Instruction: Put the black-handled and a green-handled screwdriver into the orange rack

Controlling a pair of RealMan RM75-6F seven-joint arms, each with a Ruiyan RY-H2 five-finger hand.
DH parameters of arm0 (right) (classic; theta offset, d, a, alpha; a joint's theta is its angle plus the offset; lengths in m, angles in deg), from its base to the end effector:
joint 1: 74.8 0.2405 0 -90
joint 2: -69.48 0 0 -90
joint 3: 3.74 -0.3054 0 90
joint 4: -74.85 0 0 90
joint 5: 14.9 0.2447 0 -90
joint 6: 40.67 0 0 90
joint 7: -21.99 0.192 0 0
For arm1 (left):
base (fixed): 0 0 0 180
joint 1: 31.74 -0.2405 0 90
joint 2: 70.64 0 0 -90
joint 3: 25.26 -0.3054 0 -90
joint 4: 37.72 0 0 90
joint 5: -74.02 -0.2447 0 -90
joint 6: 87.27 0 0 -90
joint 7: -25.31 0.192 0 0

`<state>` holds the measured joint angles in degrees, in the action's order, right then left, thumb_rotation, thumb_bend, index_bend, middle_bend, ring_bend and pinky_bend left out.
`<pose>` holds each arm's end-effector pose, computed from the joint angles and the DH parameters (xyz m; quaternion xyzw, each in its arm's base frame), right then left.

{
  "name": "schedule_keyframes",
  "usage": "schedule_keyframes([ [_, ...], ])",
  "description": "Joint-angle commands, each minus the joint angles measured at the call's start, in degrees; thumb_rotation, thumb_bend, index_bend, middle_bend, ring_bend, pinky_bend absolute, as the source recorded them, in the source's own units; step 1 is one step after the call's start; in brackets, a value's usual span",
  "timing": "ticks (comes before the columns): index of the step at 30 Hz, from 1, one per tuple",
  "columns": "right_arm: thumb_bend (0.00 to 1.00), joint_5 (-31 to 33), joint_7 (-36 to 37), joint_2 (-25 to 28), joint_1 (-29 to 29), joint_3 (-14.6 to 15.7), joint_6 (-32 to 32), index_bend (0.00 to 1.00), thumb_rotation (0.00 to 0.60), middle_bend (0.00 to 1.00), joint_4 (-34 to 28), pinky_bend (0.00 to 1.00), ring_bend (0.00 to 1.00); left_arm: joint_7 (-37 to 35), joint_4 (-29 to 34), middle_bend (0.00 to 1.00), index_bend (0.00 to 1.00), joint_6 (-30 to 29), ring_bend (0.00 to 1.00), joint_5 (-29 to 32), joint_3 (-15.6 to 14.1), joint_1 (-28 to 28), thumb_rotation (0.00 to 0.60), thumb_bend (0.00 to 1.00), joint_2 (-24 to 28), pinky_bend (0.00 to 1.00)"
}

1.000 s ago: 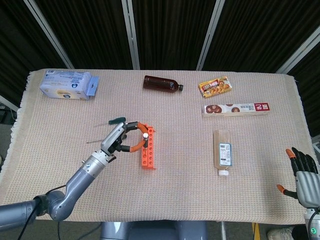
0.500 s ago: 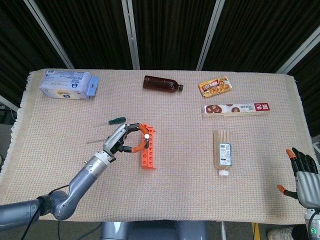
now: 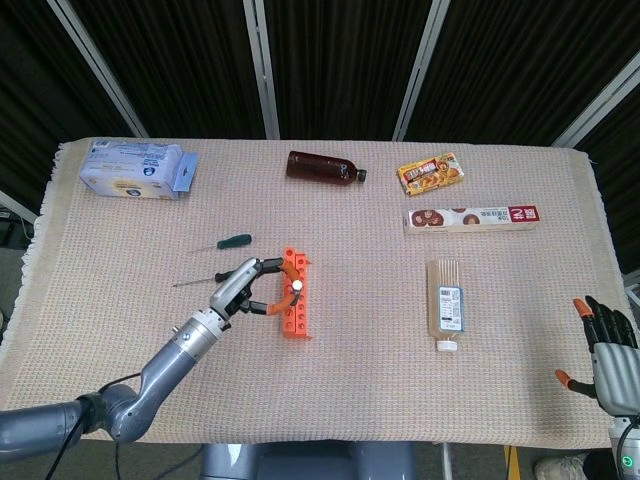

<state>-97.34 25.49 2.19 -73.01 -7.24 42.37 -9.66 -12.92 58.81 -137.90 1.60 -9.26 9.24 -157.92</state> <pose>-0.4192 -0.2179 0.1452 0.5660 -0.4176 0.3515 0.6178 -0.0878 0.3913 -0.0604 -0.4970 -0.6805 -0.5349 0.0619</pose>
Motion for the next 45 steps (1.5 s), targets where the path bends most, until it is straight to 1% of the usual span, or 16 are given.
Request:
schedule_keyframes([
  [1,0.0,-0.1,0.0,0.0,0.2,0.0,-0.2,0.0,0.6,0.0,0.0,0.0,0.0,1.4,-0.4,0.45,0.76,-1.9,0.25,-1.6,-1.2,-0.7,0.6,0.61,-1.1,0.18],
  [8,0.0,-0.1,0.0,0.1,0.3,0.0,-0.5,0.0,0.6,0.0,0.0,0.0,0.0,7.2,-2.0,0.45,0.76,-8.0,0.25,-5.8,-4.1,-2.7,0.6,0.61,-4.0,0.17],
  [11,0.0,-0.1,0.0,0.1,0.3,0.0,-0.5,0.0,0.6,0.0,0.1,0.0,0.0,8.7,-2.6,0.45,0.76,-9.0,0.25,-6.4,-4.8,-3.1,0.6,0.59,-4.9,0.16],
  [17,0.0,-0.1,0.0,0.0,0.3,0.1,-0.7,0.0,0.6,0.0,0.1,0.0,0.0,9.5,-3.4,0.45,0.76,-9.7,0.25,-6.6,-5.5,-3.5,0.6,0.56,-6.1,0.03],
  [20,0.0,0.1,-0.5,0.0,0.6,0.0,-1.0,0.0,0.6,0.0,-0.1,0.0,0.0,8.0,-5.1,0.45,0.76,-10.1,0.25,-5.5,-5.4,-3.9,0.6,0.54,-8.1,0.0],
  [30,0.0,0.7,-2.0,0.4,1.0,-0.3,-1.7,0.0,0.6,0.0,-1.2,0.0,0.0,4.0,-9.6,0.45,0.76,-9.3,0.25,-4.6,-4.6,-4.0,0.6,0.53,-11.3,0.0],
  [40,0.0,1.2,-2.9,0.4,1.4,-0.5,-2.4,0.0,0.6,0.0,-1.9,0.0,0.0,2.2,-10.4,0.45,0.78,-9.2,0.25,-5.1,-4.5,-4.2,0.6,0.52,-11.8,0.0],
  [45,0.0,1.6,-3.3,0.4,1.7,-0.7,-2.8,0.0,0.6,0.0,-2.1,0.0,0.0,2.5,-10.1,0.45,0.77,-9.7,0.25,-5.7,-4.5,-4.5,0.6,0.49,-11.3,0.0],
])
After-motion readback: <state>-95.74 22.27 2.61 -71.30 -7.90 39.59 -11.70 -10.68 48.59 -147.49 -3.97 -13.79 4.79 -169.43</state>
